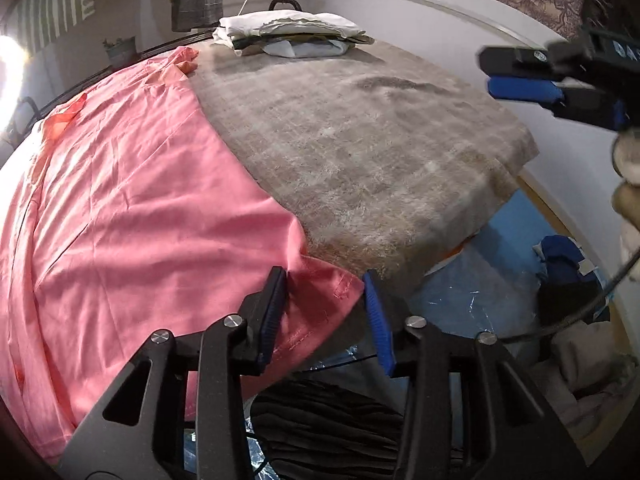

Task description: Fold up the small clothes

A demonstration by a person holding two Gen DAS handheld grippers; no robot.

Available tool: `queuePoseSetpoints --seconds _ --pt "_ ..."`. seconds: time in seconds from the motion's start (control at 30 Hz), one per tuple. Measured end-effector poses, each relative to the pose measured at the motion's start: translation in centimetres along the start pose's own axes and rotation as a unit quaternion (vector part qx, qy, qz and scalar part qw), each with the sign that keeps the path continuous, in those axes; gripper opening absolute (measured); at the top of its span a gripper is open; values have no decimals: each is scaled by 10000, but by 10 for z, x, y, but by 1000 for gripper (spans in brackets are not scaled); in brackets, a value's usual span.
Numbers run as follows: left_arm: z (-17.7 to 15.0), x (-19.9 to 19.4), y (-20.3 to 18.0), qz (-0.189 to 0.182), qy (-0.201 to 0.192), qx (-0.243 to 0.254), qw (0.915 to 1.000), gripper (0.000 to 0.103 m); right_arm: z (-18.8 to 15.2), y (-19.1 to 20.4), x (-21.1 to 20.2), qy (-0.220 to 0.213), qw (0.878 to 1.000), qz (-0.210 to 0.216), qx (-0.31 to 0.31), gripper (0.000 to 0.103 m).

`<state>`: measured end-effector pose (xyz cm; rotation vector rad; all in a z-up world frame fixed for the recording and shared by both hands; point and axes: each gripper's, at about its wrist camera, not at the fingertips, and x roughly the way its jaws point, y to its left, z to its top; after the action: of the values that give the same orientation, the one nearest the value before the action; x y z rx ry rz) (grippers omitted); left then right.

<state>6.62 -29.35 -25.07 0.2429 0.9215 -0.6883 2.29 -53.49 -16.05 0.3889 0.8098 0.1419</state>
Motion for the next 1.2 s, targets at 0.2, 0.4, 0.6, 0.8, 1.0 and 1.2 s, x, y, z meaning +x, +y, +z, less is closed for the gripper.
queuePoseSetpoints --seconds 0.2,0.4,0.6,0.8,1.0,1.2 --pt "7 -5 23 -255 -36 -509 9984 2 32 12 35 137 9991 162 -357 40" --pt "8 -38 41 -412 -422 -866 9945 2 85 35 95 434 9956 567 -605 45" --pt "7 -51 60 -476 -542 -1224 9899 2 140 37 173 716 9916 1078 -43 52" --pt "4 -51 65 -574 -545 -1364 9875 2 169 44 264 1155 9884 907 396 52" --pt "-1 -49 70 -672 -485 -1458 9858 2 179 43 326 1533 9771 1077 1009 50" --pt "-12 -51 84 -693 -493 -1712 9816 2 195 58 346 1531 9760 1146 1041 15"
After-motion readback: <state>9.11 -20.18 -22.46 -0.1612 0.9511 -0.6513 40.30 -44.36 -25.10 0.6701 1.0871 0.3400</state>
